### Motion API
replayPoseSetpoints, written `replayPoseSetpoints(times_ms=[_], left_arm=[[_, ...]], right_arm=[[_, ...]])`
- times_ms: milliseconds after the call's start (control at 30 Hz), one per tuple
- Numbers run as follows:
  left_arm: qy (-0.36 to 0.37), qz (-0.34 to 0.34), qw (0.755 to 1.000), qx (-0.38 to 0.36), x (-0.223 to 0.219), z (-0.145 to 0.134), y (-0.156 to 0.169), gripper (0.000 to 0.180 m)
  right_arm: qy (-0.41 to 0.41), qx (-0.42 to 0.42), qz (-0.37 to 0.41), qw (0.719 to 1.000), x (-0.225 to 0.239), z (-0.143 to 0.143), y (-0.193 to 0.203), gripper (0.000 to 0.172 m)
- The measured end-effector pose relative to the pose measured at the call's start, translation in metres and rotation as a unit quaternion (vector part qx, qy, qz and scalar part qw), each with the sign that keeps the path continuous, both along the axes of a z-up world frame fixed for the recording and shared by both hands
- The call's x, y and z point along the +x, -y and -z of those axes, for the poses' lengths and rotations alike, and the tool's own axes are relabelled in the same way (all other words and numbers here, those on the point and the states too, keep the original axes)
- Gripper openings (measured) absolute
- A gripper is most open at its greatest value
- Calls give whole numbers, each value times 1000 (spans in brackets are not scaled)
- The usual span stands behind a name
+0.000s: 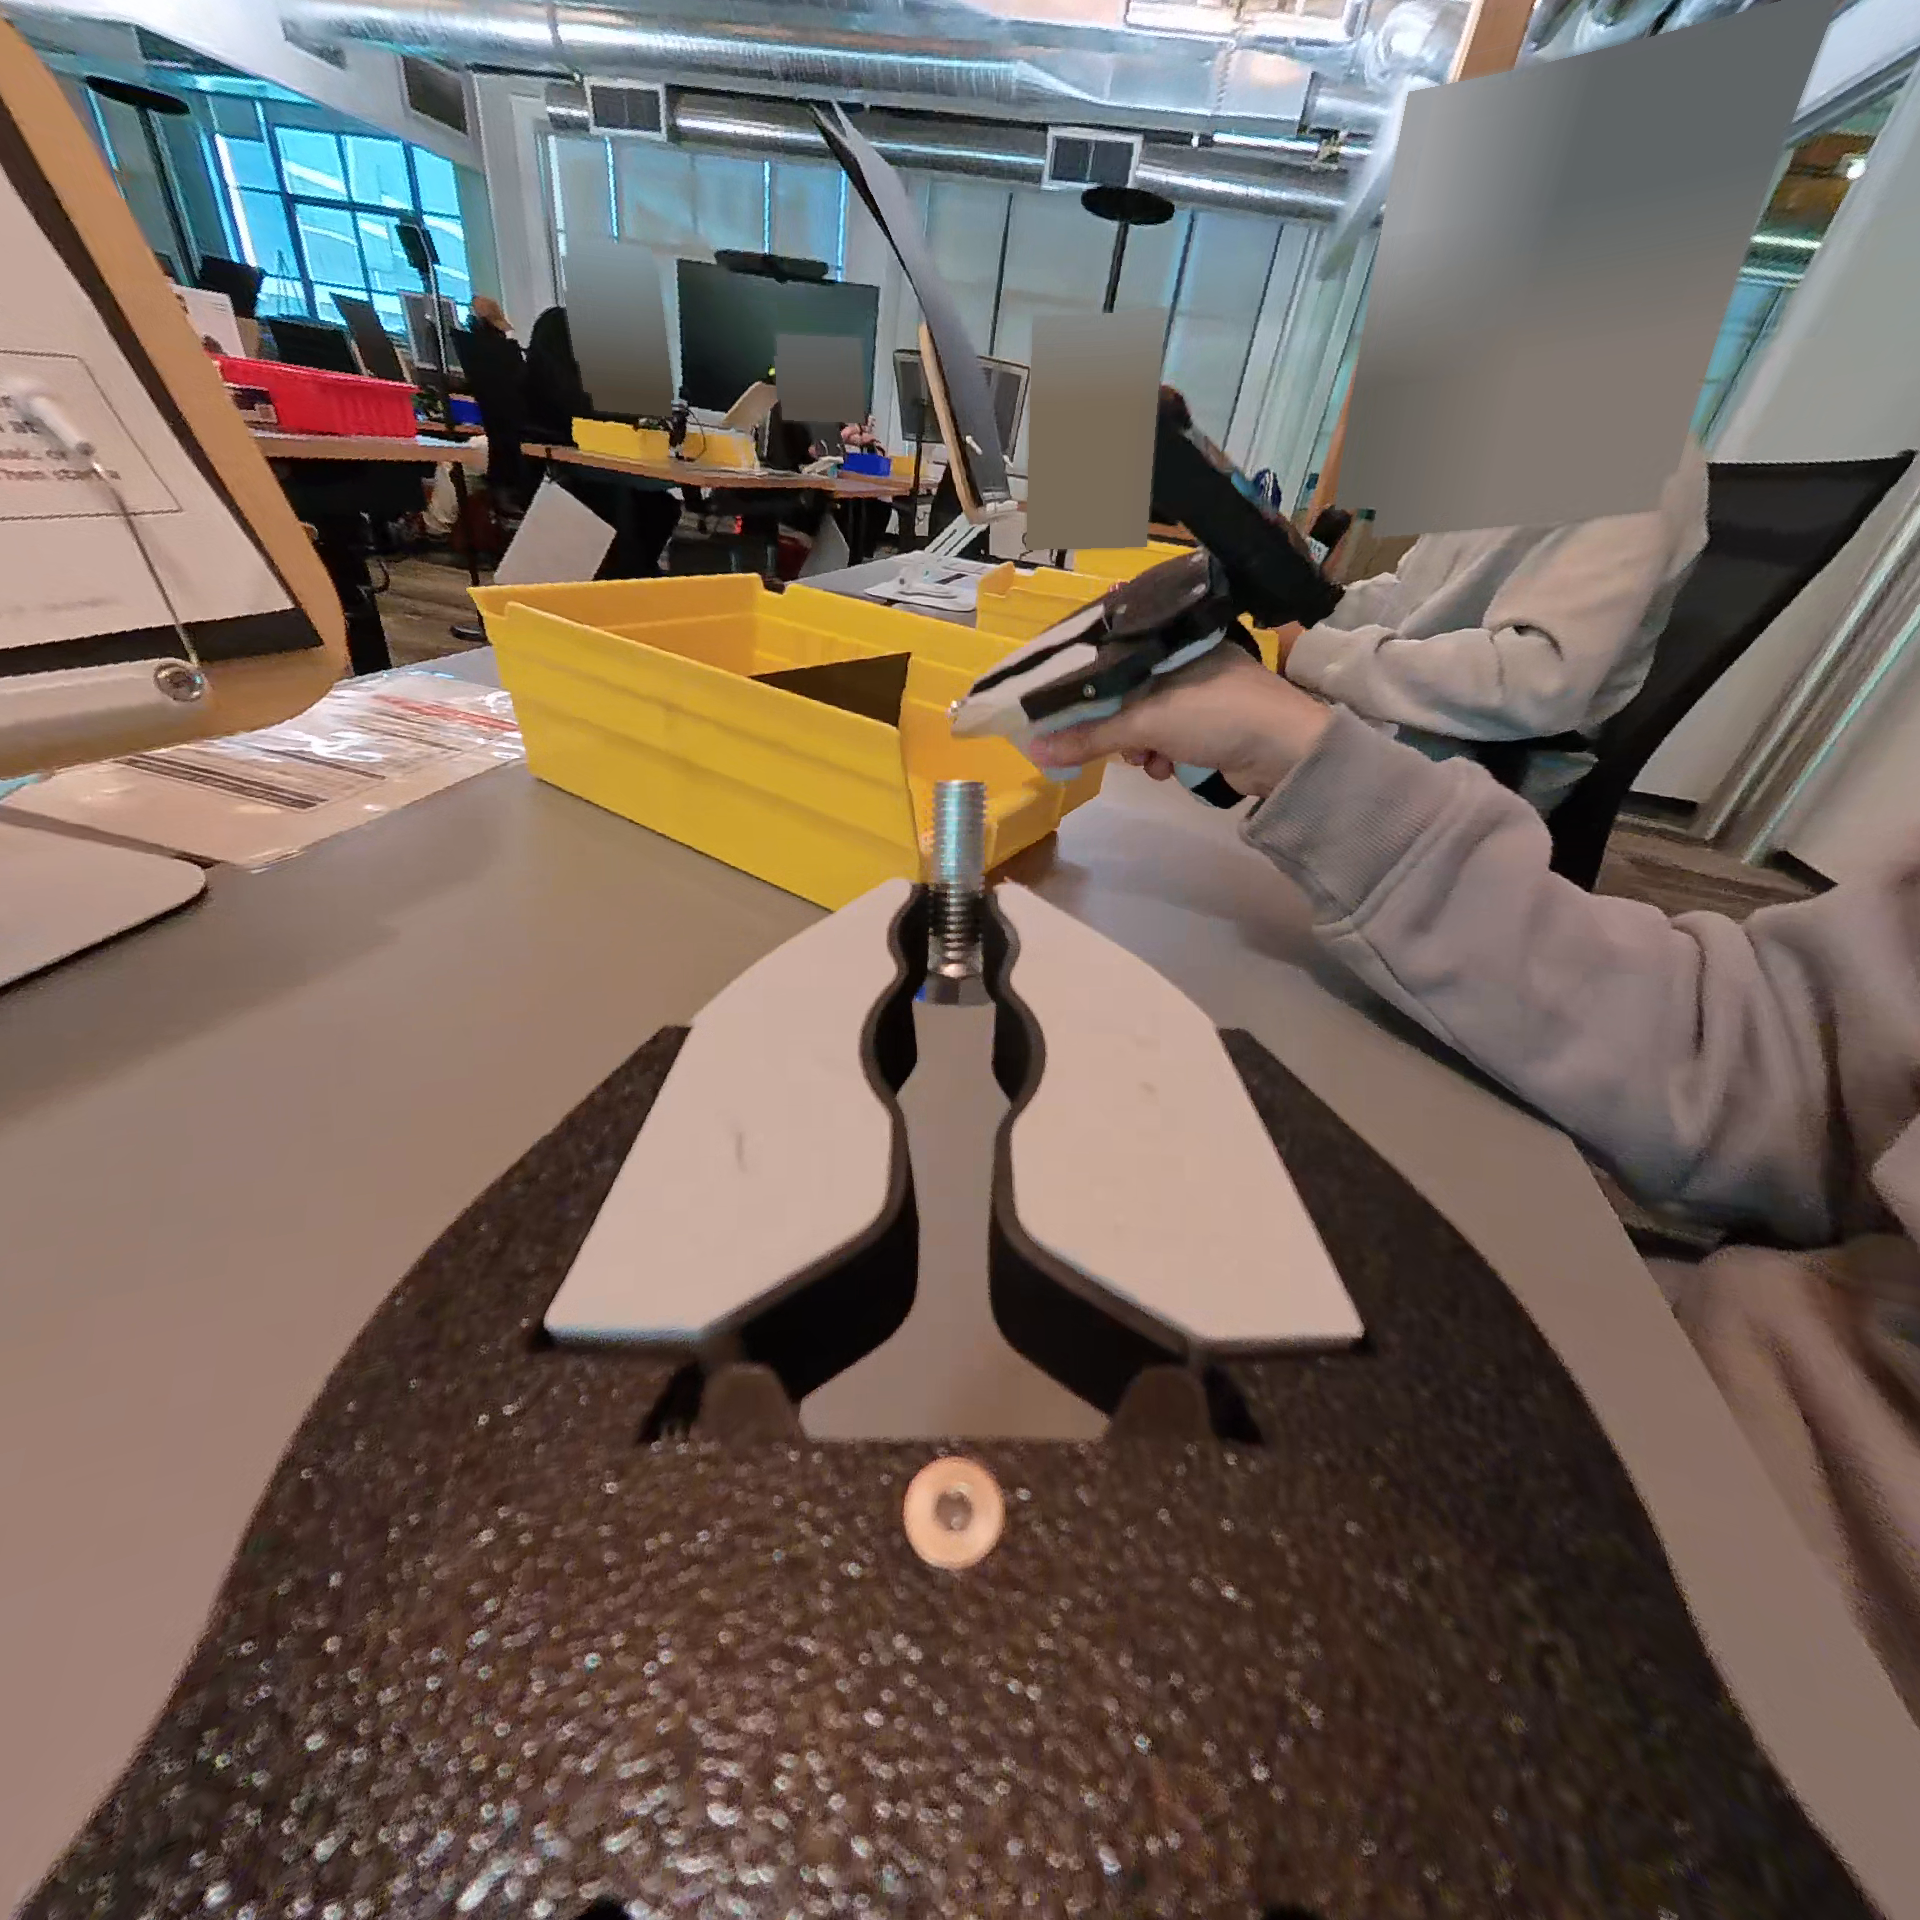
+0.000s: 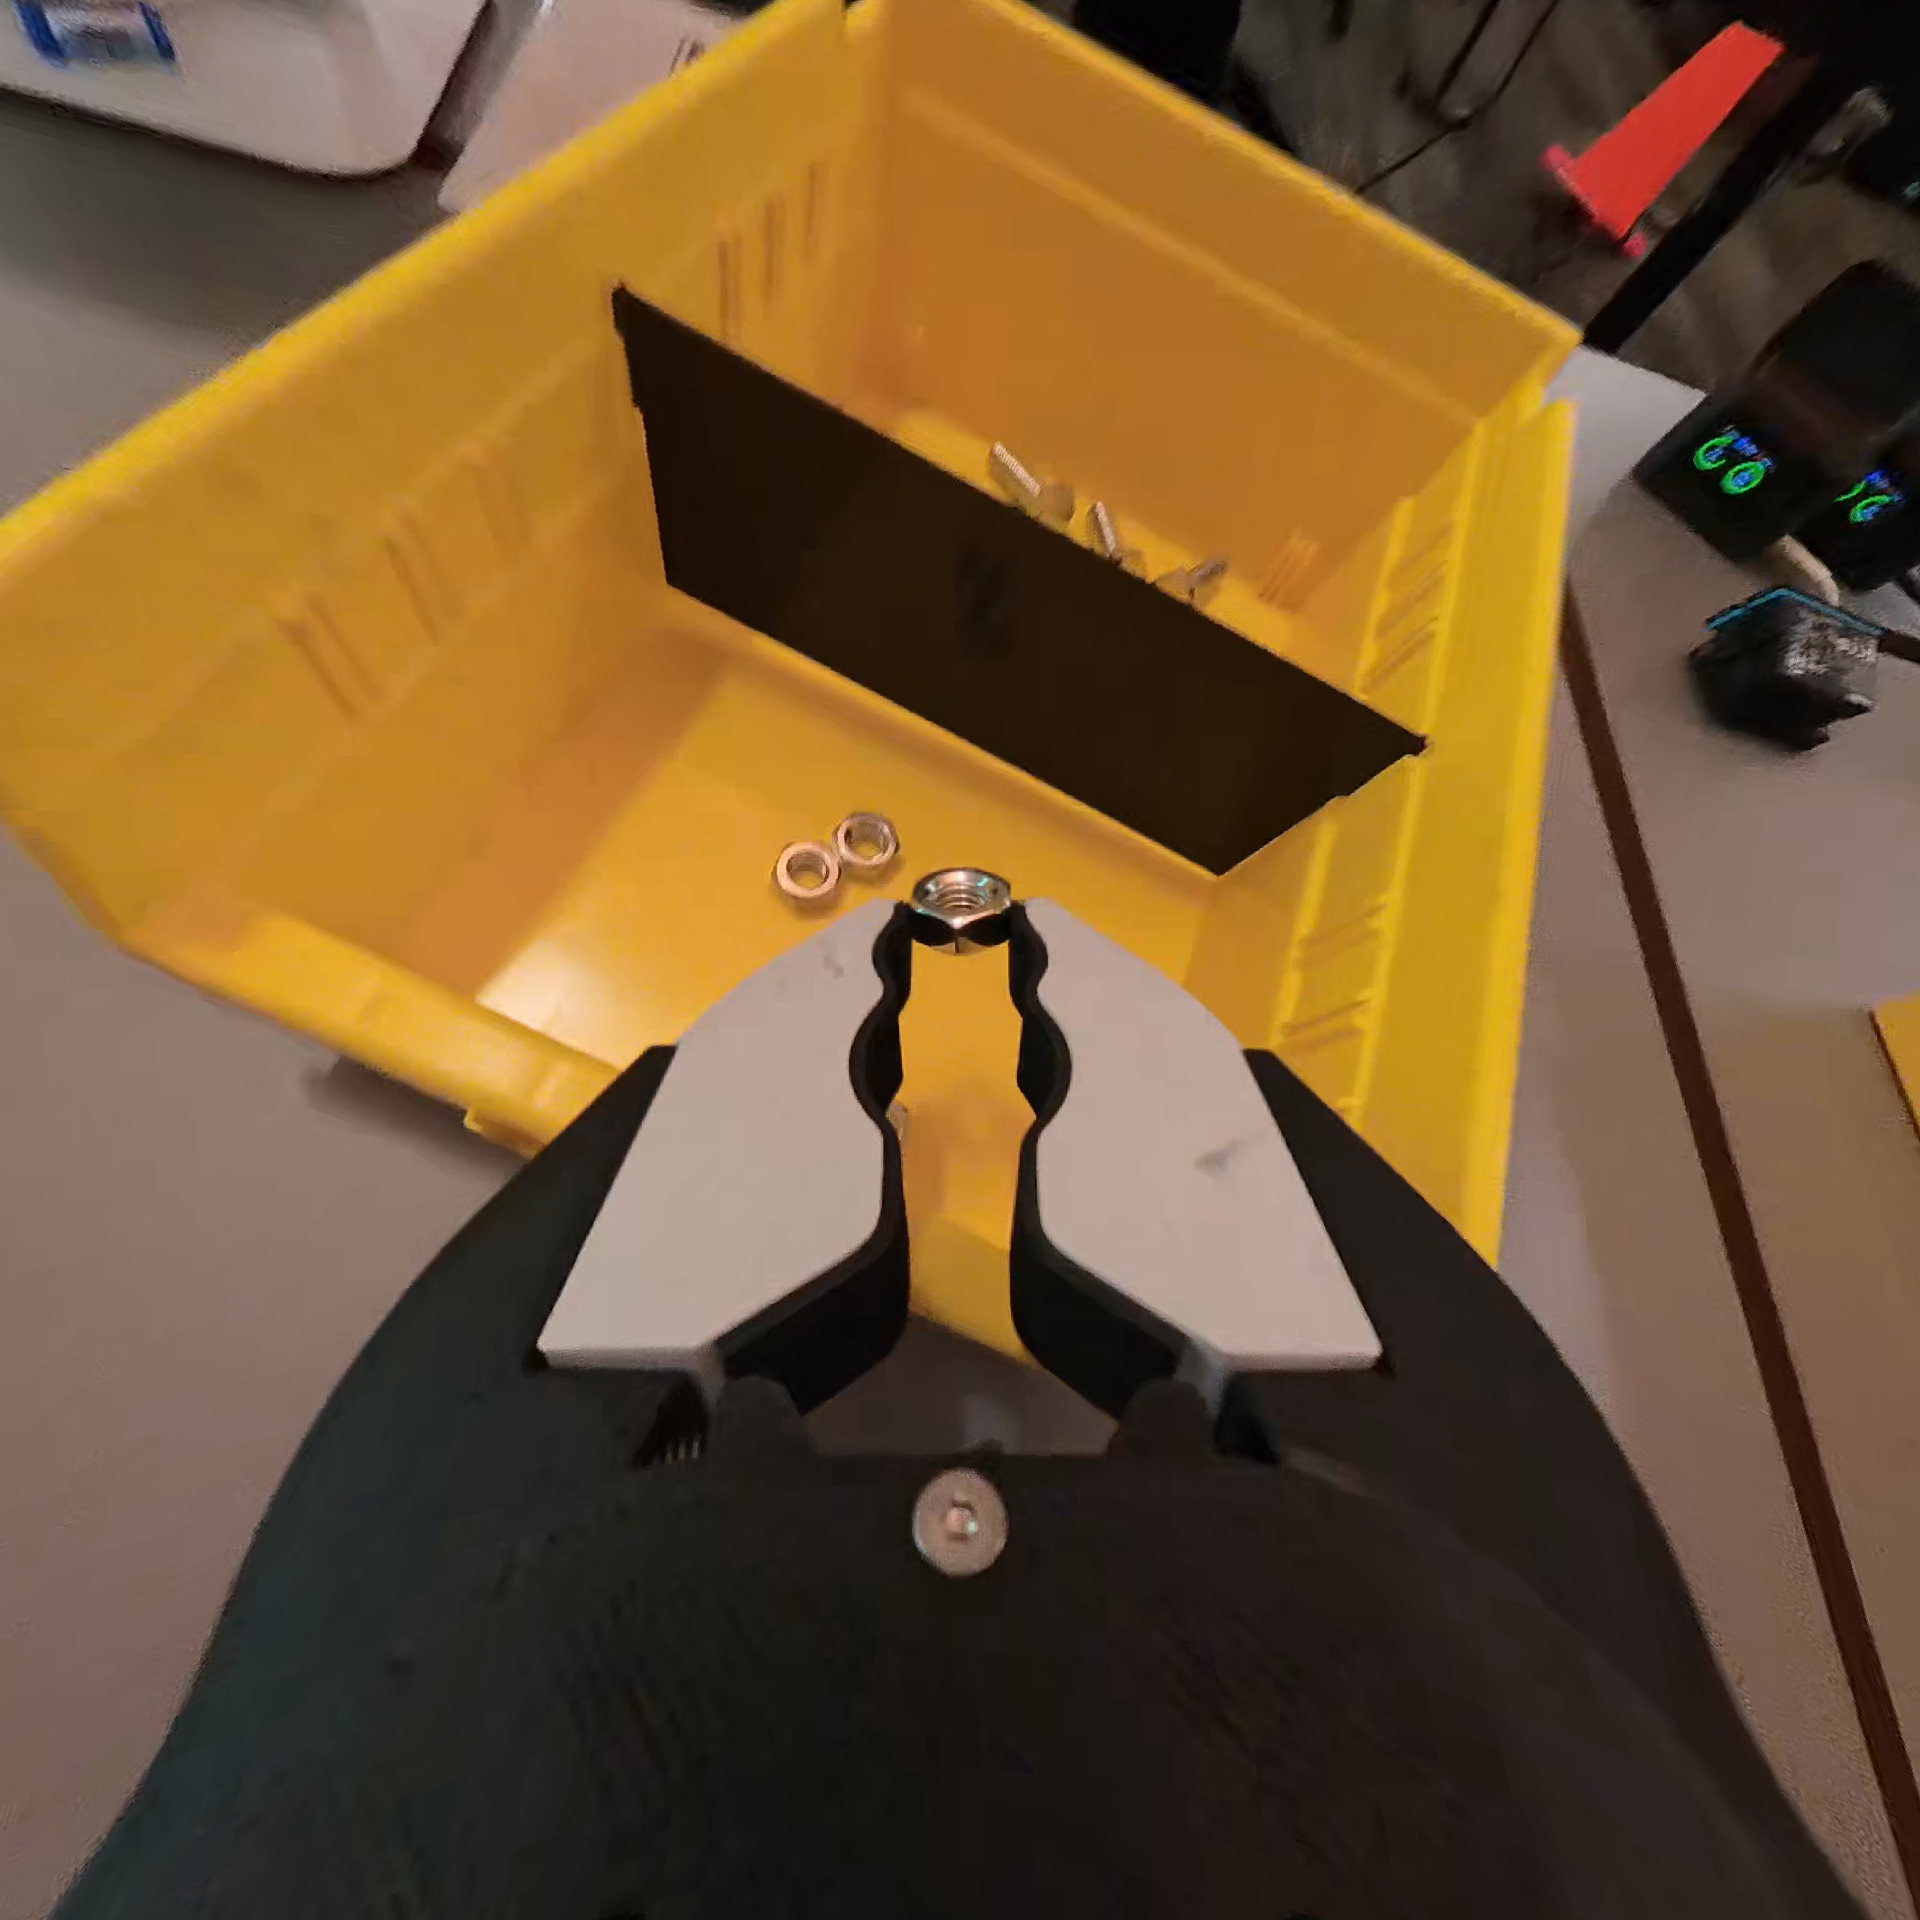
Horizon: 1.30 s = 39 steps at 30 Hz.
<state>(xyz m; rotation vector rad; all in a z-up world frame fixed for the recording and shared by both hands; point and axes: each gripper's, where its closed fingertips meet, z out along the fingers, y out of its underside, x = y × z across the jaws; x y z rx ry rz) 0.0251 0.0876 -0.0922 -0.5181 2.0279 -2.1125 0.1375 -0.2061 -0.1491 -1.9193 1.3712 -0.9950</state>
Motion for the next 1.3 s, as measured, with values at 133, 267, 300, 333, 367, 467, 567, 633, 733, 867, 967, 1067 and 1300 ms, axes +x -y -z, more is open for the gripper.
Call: replayPoseSetpoints(times_ms=[133,267,300,333,367,467,567,633,733,867,967,1067,1300], left_arm=[[-2,-5,1000,7,1,3,1,9],[-5,-15,1000,-4,4,1,-1,9],[-3,-18,1000,-6,5,1,-2,9],[0,-21,1000,-8,5,0,-3,9],[3,-22,1000,-10,5,-1,-3,9],[21,-23,999,-22,3,-7,-2,9],[55,-4,998,-36,-6,-16,1,9],[84,13,996,-36,-14,-20,5,8],[107,27,994,-19,-21,-19,11,9],[124,25,992,-7,-23,-19,12,9],[123,25,992,5,-23,-16,13,8],[123,9,992,34,-18,-9,14,9],[90,-53,995,2,2,-10,4,33]], right_arm=[[23,-13,2,1000,3,-1,-5,48],[69,-14,-30,997,4,-18,-28,66],[98,1,-72,993,4,-28,-47,71],[127,30,-136,982,0,-38,-75,71],[151,75,-223,960,-11,-49,-111,66],[156,241,-450,845,-74,-77,-207,52],[148,331,-515,777,-106,-94,-254,43],[150,349,-540,751,-120,-97,-273,40],[150,363,-561,728,-132,-98,-287,25],[141,378,-574,712,-139,-95,-297,10],[162,350,-579,718,-140,-93,-298,9],[157,316,-578,735,-135,-85,-297,9],[238,172,-447,845,-80,-88,-257,9]])
